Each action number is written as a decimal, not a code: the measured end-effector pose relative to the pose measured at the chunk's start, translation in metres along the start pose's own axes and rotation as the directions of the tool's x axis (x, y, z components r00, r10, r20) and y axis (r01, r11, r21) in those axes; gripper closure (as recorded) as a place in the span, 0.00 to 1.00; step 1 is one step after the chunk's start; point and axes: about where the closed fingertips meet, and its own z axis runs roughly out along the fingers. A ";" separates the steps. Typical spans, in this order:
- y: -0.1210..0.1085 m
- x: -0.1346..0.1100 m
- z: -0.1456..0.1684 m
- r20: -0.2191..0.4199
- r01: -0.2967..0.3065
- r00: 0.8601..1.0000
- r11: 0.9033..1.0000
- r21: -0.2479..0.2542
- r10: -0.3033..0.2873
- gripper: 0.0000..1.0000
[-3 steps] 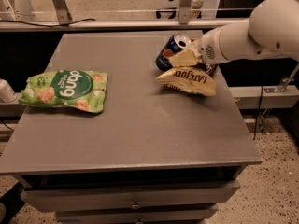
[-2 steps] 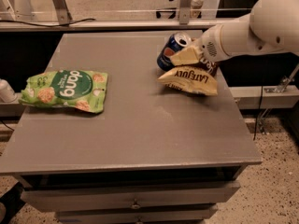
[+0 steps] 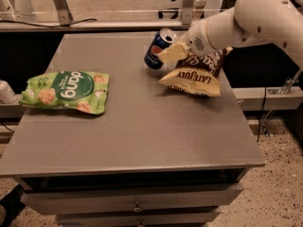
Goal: Move pepsi can near brown chip bag
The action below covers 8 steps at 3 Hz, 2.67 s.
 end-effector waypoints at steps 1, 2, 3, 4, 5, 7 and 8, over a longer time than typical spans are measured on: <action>0.002 -0.010 0.016 -0.006 0.042 0.999 0.998 -0.040 -0.042 1.00; -0.002 -0.012 0.022 -0.041 0.088 0.995 0.994 -0.066 -0.091 1.00; -0.006 -0.006 0.025 -0.107 0.145 0.982 0.983 -0.109 -0.156 1.00; -0.009 0.003 0.022 -0.168 0.186 0.963 0.970 -0.154 -0.211 1.00; -0.013 0.006 0.020 -0.207 0.226 0.942 0.956 -0.185 -0.263 1.00; -0.032 0.000 0.012 -0.259 0.301 0.899 0.929 -0.215 -0.352 1.00; -0.036 -0.002 0.012 -0.270 0.327 0.882 0.915 -0.238 -0.386 1.00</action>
Offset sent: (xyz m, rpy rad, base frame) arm 0.0248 0.0158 -0.0018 -0.1320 0.0079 0.1540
